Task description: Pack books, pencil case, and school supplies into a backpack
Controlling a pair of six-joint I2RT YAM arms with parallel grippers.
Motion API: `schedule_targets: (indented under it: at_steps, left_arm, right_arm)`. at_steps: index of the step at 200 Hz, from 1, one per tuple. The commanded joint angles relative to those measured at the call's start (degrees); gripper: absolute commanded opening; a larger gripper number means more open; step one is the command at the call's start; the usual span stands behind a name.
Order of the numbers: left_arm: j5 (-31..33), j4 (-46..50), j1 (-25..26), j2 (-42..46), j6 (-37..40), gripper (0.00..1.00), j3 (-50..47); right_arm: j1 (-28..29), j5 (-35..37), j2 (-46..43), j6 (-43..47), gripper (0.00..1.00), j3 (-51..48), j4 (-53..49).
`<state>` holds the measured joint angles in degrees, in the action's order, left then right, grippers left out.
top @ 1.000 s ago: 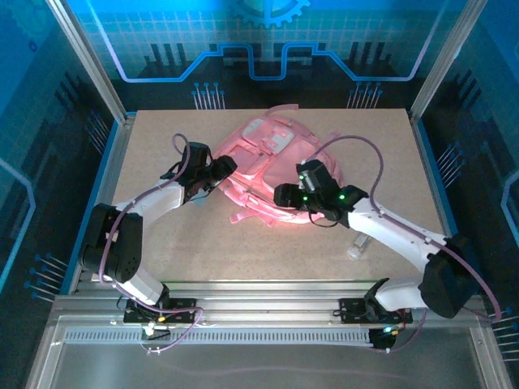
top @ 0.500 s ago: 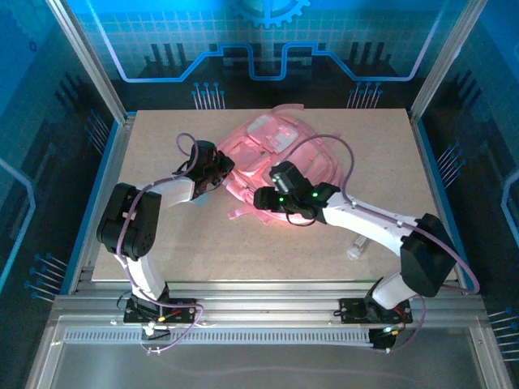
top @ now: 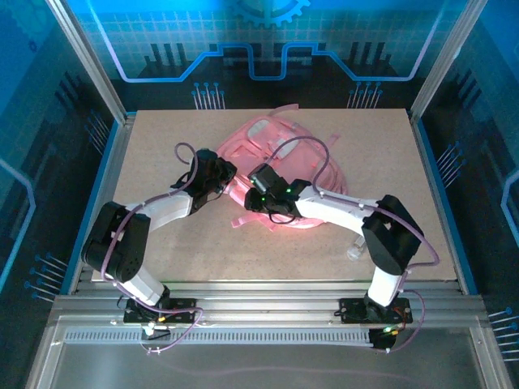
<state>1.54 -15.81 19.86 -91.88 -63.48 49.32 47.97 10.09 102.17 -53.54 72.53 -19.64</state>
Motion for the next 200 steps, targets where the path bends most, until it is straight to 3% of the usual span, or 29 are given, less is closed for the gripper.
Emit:
schedule_targets:
  at_steps: [1,20,39,59,83,114,158,200]
  left_arm:
    - [-1.65,-3.26,1.89,4.84,-1.5,0.0,-1.04]
    - [-0.94,-3.28,3.0,6.09,-1.56,0.0,-1.81]
    - [-0.84,-3.9,3.58,6.79,-2.5,0.0,-2.92]
    - [-0.84,-5.44,3.93,7.58,-3.77,0.0,-4.28]
    - [-0.69,-5.57,4.54,8.74,-3.67,0.0,-4.89]
    - [0.42,-4.95,4.41,9.14,-2.57,0.0,-4.69]
    - [0.56,-3.68,1.63,6.35,-0.65,0.0,-3.1]
    - [-0.93,-4.45,-0.65,4.14,-0.68,0.0,-2.21]
  right_arm:
    - [0.11,7.37,2.81,-1.6,0.38,4.22,0.33]
    - [0.28,7.62,4.22,-1.83,0.42,6.78,0.01]
    - [0.72,9.9,6.34,-2.2,0.57,11.27,-3.76]
    - [1.49,14.72,10.16,-2.5,0.57,16.98,-9.93]
    - [2.04,20.1,12.9,-4.89,0.49,18.18,-12.91]
    - [1.77,21.89,13.27,-7.25,0.3,16.88,-13.17]
    - [1.4,19.53,7.57,-1.89,0.09,12.72,-8.8]
    - [-1.0,12.6,3.62,4.47,0.0,8.0,-5.51]
